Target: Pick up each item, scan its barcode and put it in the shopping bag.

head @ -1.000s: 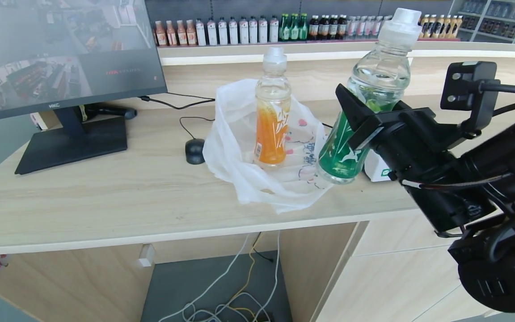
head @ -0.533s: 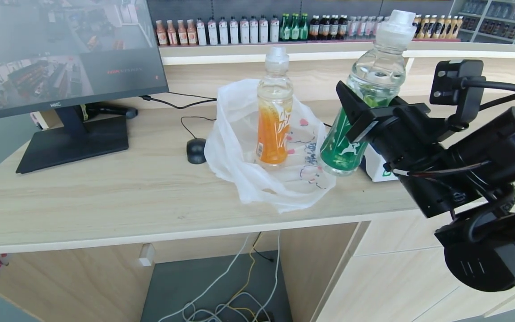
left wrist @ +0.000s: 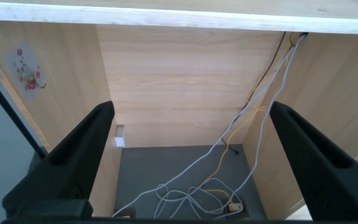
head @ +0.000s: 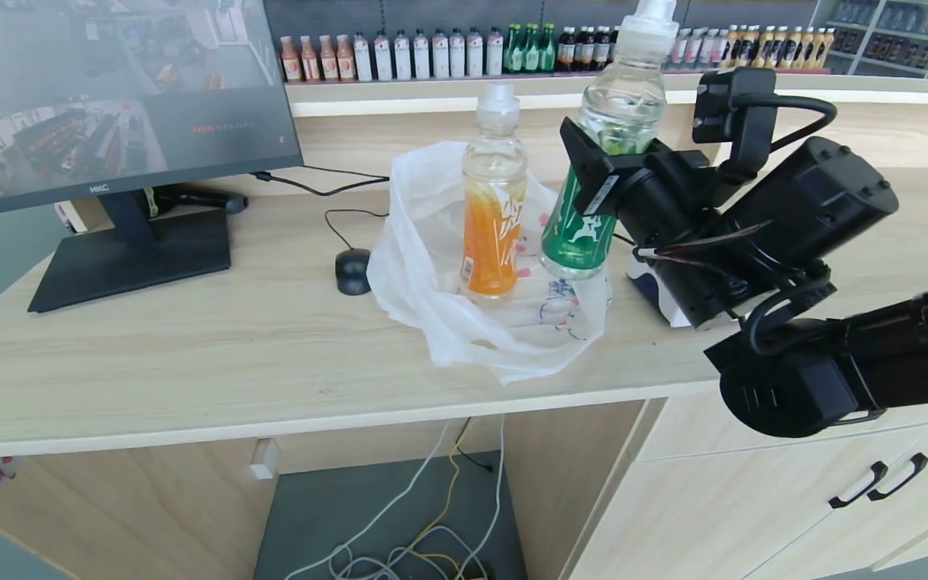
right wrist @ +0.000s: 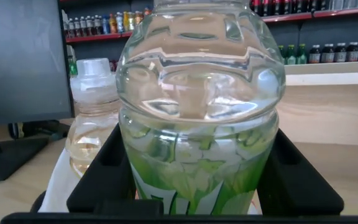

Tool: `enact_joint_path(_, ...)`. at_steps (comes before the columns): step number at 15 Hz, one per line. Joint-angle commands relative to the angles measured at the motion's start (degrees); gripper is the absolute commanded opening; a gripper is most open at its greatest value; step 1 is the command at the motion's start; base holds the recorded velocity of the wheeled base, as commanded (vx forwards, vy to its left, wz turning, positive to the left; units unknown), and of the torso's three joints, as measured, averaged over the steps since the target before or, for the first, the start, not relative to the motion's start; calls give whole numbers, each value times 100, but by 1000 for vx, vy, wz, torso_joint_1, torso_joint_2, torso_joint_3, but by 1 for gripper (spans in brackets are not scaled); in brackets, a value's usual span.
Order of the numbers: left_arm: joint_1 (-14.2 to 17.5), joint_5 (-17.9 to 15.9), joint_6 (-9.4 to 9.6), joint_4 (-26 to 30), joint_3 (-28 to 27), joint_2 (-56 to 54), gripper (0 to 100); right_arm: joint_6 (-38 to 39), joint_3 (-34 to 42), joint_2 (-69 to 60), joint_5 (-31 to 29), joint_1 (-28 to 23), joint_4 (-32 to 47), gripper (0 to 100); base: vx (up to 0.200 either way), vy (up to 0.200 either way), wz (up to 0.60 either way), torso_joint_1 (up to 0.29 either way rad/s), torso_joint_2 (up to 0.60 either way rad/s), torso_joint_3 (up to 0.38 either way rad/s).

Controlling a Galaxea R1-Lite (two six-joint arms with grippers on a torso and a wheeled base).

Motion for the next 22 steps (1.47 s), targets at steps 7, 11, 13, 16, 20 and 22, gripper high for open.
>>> enact_joint_path(7,-1,0,2,-1,0,-2,100,6,-1131,990,280,-129,199,0,0,0,0,0,0,0)
enact_joint_path(11,-1,0,2,-1,0,-2,100,-12,-1157,1087,307,-138,199,0,0,0,0,0,0,0)
enact_joint_path(13,-1,0,2,-1,0,-2,100,-12,-1157,1104,316,-138,190,0,0,0,0,0,0,0)
enact_joint_path(16,-1,0,2,-1,0,-2,100,-3,-1307,1263,439,-190,199,0,0,0,0,0,0,0)
enact_joint_path(20,-1,0,2,-1,0,-2,100,-12,-1562,1421,606,-278,339,0,0,0,0,0,0,0)
enact_joint_path(22,-1,0,2,-1,0,-2,100,-21,-1570,1474,720,-348,348,0,0,0,0,0,0,0)
